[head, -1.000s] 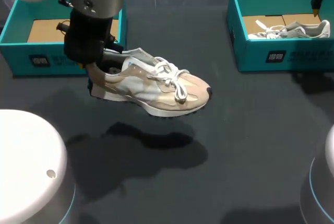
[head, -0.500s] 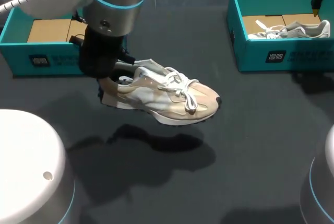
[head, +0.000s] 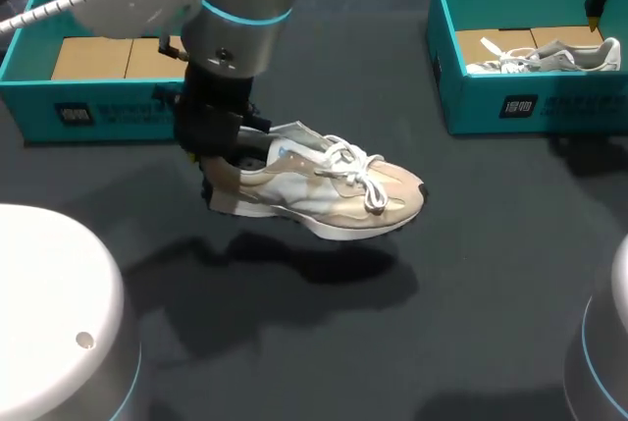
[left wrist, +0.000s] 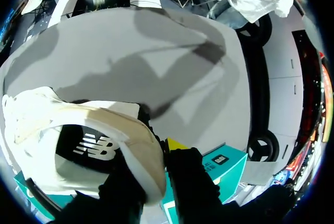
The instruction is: Take the shoe out of the shoebox, open the shoe tongue, remove and reinsert the insole, then place the shoe into the shoebox
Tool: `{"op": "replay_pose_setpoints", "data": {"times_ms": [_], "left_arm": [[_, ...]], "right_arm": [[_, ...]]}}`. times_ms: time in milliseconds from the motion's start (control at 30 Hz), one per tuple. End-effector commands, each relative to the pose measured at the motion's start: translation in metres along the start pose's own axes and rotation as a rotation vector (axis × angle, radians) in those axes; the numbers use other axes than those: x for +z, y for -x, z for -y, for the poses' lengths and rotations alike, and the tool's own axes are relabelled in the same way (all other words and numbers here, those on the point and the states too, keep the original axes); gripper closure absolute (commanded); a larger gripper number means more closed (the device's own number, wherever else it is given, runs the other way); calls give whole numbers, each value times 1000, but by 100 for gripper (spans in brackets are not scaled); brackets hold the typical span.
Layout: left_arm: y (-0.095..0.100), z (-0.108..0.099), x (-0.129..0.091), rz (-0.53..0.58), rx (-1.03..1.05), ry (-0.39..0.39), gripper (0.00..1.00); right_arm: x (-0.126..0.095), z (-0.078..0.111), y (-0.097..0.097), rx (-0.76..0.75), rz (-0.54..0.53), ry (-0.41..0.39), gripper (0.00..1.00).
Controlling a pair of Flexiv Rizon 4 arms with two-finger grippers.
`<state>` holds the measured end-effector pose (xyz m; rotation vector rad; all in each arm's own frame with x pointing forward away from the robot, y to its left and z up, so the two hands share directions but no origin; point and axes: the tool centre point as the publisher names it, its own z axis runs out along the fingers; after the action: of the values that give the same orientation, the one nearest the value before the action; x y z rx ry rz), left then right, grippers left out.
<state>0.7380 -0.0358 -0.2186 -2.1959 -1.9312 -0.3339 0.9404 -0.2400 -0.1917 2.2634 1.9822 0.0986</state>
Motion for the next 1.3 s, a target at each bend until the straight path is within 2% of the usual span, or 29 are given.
{"op": "replay_pose_setpoints", "data": {"times_ms": [33,300,700,1000,1300], "left_arm": [[38,-9,9,-18,-13,-26,100],[78,-9,30,-29,-38,-8,100],[120,-12,66,-21,-40,30,100],[132,-16,83,-10,-15,40,100],[130,-13,102,-29,-20,42,100]], "right_arm": [[0,1,0,0,0,1,0],[0,1,0,0,0,1,0],[0,1,0,0,0,1,0],[0,1,0,0,0,1,0],[0,1,0,0,0,1,0]]}}
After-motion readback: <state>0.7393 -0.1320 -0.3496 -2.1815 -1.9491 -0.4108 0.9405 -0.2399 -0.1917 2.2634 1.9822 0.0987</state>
